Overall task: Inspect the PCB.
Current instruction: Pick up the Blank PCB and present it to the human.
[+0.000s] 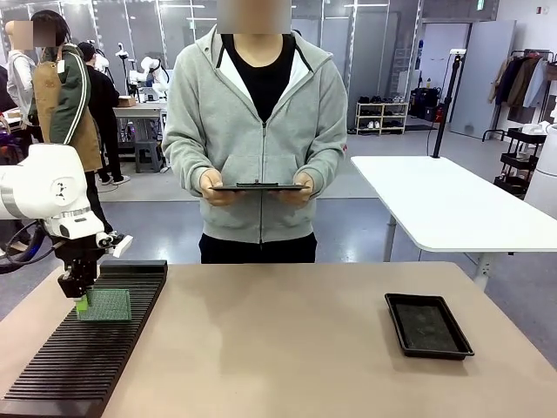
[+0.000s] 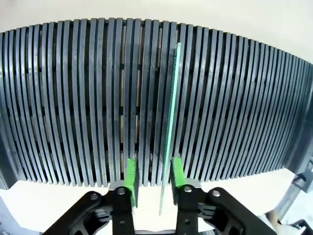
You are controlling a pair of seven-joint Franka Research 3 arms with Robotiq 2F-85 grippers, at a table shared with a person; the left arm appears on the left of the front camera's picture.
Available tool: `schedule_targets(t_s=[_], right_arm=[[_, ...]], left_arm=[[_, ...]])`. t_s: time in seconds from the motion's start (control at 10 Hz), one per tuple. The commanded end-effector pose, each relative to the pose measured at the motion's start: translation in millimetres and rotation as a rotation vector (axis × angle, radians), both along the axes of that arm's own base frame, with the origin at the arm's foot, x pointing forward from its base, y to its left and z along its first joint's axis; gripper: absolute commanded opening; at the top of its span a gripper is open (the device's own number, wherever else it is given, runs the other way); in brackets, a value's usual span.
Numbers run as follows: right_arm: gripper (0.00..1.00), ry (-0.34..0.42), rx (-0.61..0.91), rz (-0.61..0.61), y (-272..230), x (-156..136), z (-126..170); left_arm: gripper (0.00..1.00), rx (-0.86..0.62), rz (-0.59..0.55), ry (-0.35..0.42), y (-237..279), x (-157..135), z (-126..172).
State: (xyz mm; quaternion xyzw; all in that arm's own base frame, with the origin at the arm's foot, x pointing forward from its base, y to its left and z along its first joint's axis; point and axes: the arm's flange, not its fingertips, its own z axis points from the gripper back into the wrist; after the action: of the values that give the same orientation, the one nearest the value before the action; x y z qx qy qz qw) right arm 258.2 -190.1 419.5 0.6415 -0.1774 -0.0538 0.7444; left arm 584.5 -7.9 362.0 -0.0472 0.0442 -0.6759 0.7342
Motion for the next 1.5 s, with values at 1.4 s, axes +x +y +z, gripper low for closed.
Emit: schedule_targets(t_s=[1.4], right_arm=[[1.00,-0.004,0.000,0.007,-1,-2,1]], left_arm=[[0.00,-0.159,0.190,-0.125,15,-70,113]])
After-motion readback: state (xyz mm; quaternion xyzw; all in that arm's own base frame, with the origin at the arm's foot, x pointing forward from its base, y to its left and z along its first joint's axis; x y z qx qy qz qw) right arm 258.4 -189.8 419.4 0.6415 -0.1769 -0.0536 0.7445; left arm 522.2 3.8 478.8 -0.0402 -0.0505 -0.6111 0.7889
